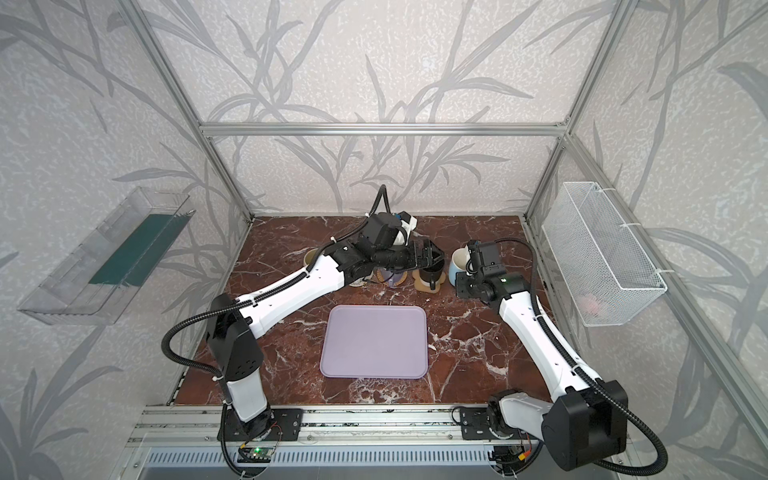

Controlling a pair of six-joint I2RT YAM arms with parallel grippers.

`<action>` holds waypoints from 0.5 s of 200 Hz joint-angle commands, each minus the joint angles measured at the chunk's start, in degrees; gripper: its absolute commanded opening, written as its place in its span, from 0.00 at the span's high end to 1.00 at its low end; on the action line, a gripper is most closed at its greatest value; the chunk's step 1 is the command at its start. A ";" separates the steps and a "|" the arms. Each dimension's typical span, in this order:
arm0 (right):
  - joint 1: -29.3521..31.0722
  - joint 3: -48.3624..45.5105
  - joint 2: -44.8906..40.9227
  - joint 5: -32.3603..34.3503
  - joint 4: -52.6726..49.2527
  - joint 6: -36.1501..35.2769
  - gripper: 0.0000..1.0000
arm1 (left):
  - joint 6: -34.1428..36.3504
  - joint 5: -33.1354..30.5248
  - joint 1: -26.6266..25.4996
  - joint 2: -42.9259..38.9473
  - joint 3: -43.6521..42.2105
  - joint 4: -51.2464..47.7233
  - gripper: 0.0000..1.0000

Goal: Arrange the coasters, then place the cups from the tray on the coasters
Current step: 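Carry the light-blue mug with the right gripper toward the round wooden coaster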

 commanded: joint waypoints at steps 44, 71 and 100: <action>-2.64 4.16 7.07 3.91 5.66 -1.79 1.00 | 1.48 -3.39 -1.03 5.50 7.45 -2.27 0.02; -3.76 5.11 10.37 4.04 7.16 -2.06 1.00 | 1.40 -3.77 -1.03 7.28 8.87 -2.63 0.02; -4.44 7.13 14.28 4.84 7.13 -2.82 1.00 | 1.22 -3.64 -1.07 8.61 9.98 -2.84 0.02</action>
